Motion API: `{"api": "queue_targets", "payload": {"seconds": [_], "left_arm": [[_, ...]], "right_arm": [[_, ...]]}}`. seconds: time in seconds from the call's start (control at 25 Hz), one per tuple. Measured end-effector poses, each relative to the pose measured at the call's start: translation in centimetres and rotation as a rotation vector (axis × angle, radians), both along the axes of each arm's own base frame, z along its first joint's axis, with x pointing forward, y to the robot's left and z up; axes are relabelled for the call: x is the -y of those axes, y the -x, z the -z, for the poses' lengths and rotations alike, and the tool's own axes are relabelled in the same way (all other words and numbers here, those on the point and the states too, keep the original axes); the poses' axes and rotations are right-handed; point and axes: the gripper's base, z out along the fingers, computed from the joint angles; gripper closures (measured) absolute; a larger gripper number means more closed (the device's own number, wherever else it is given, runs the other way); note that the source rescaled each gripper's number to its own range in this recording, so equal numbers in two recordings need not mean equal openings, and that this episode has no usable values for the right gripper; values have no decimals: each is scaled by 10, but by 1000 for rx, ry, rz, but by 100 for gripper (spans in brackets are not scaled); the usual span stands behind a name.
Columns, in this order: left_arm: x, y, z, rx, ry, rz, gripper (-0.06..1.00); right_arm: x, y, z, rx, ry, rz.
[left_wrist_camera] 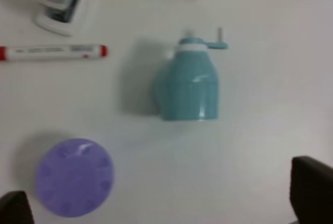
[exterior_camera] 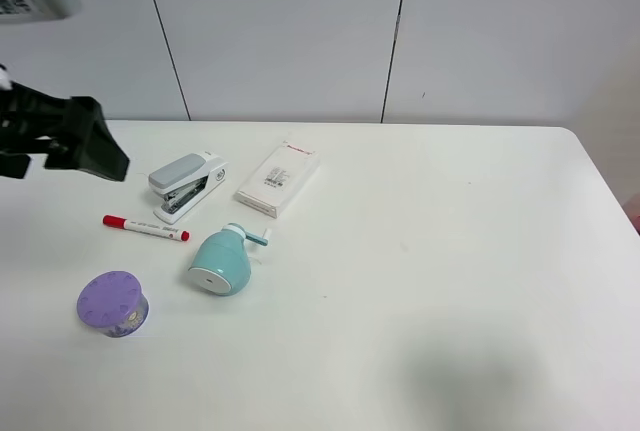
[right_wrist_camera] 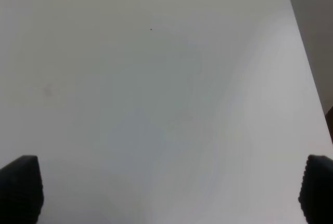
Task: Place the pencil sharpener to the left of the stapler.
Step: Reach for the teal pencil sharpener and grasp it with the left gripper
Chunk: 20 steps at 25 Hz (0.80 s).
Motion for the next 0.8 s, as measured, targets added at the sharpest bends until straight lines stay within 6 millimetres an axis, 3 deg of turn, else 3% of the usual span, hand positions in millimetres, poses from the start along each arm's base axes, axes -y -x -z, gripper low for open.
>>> {"api": "queue_targets", "payload": {"seconds": [0.48, 0.8], "left_arm": [[75, -23, 52, -102, -14, 116, -6], [93, -45, 101, -200, -108, 135, -6]], "right_arm": [[0, 0, 0, 0, 0, 0], [0, 0, 0, 0, 0, 0]]}}
